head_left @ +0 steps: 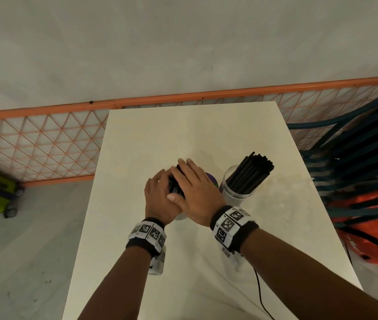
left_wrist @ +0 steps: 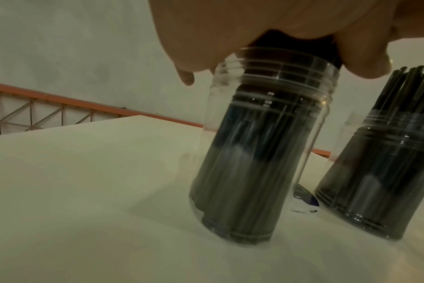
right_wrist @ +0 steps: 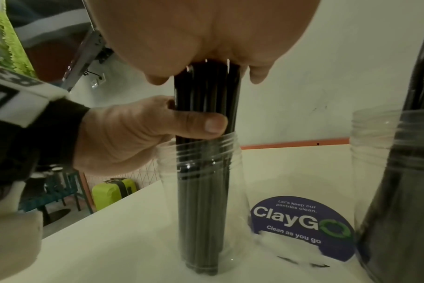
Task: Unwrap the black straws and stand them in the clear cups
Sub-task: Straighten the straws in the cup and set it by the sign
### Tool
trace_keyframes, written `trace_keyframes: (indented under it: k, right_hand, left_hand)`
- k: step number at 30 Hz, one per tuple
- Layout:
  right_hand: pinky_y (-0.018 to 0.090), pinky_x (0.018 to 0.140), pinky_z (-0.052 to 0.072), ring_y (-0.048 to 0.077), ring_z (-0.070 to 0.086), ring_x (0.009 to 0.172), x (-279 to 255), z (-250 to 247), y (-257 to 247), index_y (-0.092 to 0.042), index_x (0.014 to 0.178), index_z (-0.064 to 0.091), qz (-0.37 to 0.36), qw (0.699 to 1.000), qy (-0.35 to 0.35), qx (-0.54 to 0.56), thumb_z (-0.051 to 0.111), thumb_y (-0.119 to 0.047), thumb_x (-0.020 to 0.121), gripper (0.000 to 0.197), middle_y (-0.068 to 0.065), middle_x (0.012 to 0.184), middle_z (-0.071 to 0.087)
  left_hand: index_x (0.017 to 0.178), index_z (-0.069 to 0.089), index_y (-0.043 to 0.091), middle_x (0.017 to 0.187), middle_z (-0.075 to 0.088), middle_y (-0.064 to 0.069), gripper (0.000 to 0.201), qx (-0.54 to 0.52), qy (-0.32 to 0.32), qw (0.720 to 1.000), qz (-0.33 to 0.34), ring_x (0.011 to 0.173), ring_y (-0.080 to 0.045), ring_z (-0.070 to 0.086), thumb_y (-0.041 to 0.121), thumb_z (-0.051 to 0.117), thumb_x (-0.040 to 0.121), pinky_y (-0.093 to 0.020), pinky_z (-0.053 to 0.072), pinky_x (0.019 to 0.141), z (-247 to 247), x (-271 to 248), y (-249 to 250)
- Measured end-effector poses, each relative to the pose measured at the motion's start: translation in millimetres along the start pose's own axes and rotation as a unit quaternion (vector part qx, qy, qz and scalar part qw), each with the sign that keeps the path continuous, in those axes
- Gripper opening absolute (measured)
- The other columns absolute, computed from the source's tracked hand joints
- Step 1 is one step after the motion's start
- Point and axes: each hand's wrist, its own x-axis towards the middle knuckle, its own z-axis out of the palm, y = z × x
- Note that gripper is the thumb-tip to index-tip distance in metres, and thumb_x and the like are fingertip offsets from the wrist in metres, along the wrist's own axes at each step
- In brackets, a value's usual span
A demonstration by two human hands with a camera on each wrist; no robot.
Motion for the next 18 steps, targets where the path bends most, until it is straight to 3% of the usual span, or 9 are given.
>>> trace_keyframes:
  k: [4,9,15,18]
  right_hand:
    - [0.046,0.107,0.039,0.029,0.036,0.134,5,-7,2,-0.015,0.147,0.033,0.037,0.999,0.024,0.002,0.034,-0.054,0.096,0.064,0.009,0.153,0.034]
    - [0.038,0.103,0.04,0.026,0.041,0.128,6,-12,2,-0.012,0.145,0.034,0.038,0.999,0.018,0.034,0.052,-0.057,0.09,0.073,0.006,0.143,0.044]
    - [0.039,0.103,0.041,0.027,0.041,0.125,3,-9,8,-0.015,0.14,0.04,0.045,0.994,0.021,0.096,0.068,-0.054,0.081,0.076,0.005,0.14,0.042]
    - [0.04,0.101,0.043,0.028,0.043,0.125,5,-7,6,-0.014,0.142,0.039,0.034,0.996,0.035,0.076,0.062,-0.054,0.086,0.073,0.006,0.142,0.042]
  left_hand:
    - [0.127,0.045,0.03,0.126,0.063,0.0,0.063,-0.02,0.012,1.0,-0.002,0.119,-0.03,0.055,0.043,0.06,0.068,-0.05,0.039,0.108,0,1,9]
    - [0.123,0.047,0.022,0.123,0.064,-0.009,0.069,0.005,0.001,1.0,0.023,0.113,-0.037,0.056,0.051,0.053,0.061,-0.062,0.039,0.105,2,3,3]
    - [0.122,0.058,0.014,0.119,0.066,-0.004,0.078,-0.003,0.013,1.0,0.004,0.114,-0.029,0.057,0.051,0.055,0.054,-0.043,0.035,0.107,2,4,2]
    - [0.121,0.059,0.016,0.117,0.068,-0.004,0.07,-0.019,0.011,1.0,0.006,0.113,-0.03,0.059,0.048,0.056,0.058,-0.044,0.038,0.105,-2,11,3]
